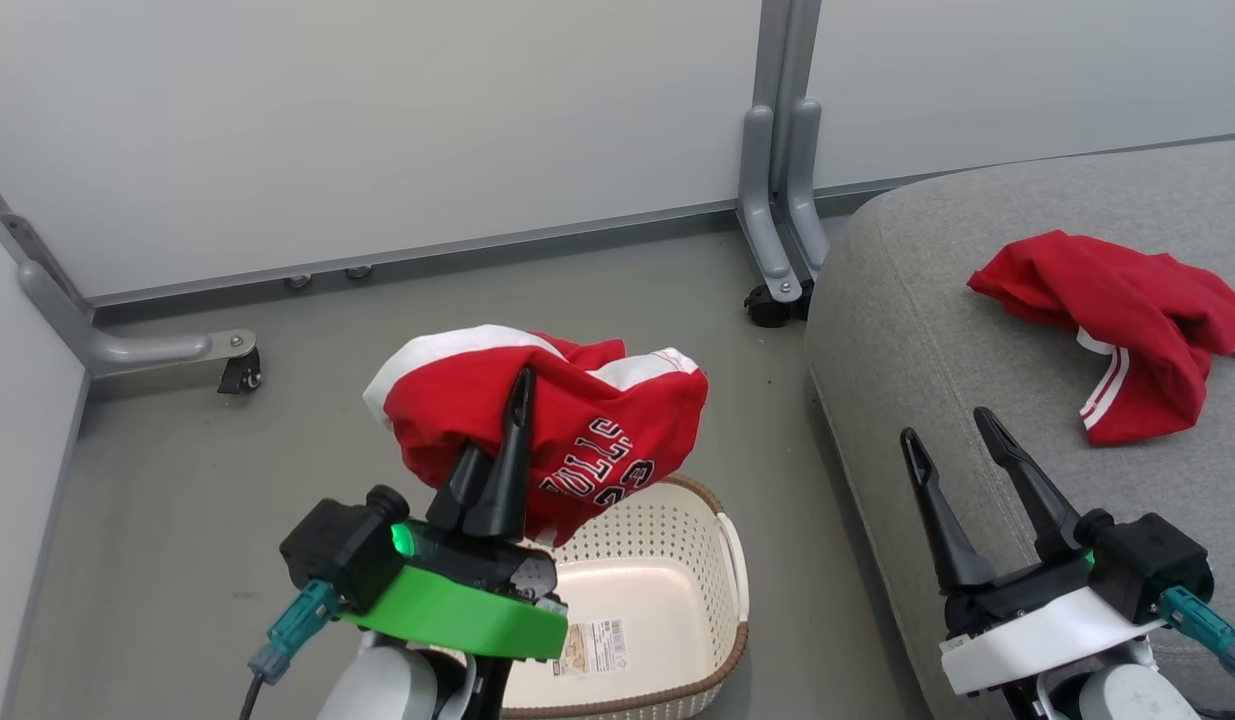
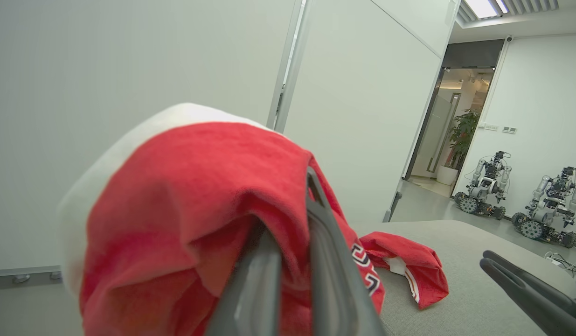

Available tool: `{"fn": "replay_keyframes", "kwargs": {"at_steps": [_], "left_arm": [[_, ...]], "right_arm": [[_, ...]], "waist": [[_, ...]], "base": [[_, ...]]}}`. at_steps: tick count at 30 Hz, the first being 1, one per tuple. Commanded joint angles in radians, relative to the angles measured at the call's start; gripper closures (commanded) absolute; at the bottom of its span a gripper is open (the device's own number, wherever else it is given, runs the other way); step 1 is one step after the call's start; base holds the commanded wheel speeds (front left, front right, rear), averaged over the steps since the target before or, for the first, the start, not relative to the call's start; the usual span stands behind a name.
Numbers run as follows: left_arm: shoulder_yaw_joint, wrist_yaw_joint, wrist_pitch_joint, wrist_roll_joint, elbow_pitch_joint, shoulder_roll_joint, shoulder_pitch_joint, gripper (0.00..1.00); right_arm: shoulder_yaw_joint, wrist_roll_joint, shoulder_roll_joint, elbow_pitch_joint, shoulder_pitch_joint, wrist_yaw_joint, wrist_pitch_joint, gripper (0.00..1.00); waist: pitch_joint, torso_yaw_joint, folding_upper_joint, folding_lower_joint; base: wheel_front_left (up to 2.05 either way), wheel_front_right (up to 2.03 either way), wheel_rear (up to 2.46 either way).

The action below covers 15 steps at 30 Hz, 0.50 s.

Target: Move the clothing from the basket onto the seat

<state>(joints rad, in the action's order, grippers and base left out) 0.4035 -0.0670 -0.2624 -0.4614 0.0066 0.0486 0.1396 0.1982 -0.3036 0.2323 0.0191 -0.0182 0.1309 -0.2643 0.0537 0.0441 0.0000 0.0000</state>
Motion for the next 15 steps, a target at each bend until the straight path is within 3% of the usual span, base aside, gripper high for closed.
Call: {"fn": "replay_keyframes", "kwargs": {"at_steps": [1, 4, 9, 15], "left_arm": [[0.0, 0.001, -0.003, -0.003, -0.003, 0.004, 0.012, 1.0], [0.003, 0.003, -0.003, -0.005, -0.004, 0.004, 0.016, 1.0], [0.017, 0.001, -0.003, 0.001, -0.002, 0.004, 0.027, 1.0], [0.06, 0.0, -0.003, -0.008, 0.004, 0.004, 0.045, 1.0]], "right_arm": [[0.0, 0.001, 0.004, -0.002, -0.005, 0.0, 0.0, 0.0], [0.024, 0.027, 0.028, 0.003, 0.001, 0.0, 0.0, 0.0], [0.155, 0.123, 0.1, 0.057, 0.031, 0.0, 0.0, 0.0], [0.29, 0.128, 0.134, 0.074, 0.088, 0.0, 0.0, 0.0]], "waist": [[-0.001, -0.001, 0.0, 0.0], [-0.003, -0.003, 0.0, 0.0], [-0.006, -0.008, 0.0, 0.0], [-0.01, -0.02, 0.0, 0.0]], "base": [[0.0, 0.0, 0.0], [0.0, 0.0, 0.0], [0.0, 0.0, 0.0], [0.0, 0.0, 0.0]]}}
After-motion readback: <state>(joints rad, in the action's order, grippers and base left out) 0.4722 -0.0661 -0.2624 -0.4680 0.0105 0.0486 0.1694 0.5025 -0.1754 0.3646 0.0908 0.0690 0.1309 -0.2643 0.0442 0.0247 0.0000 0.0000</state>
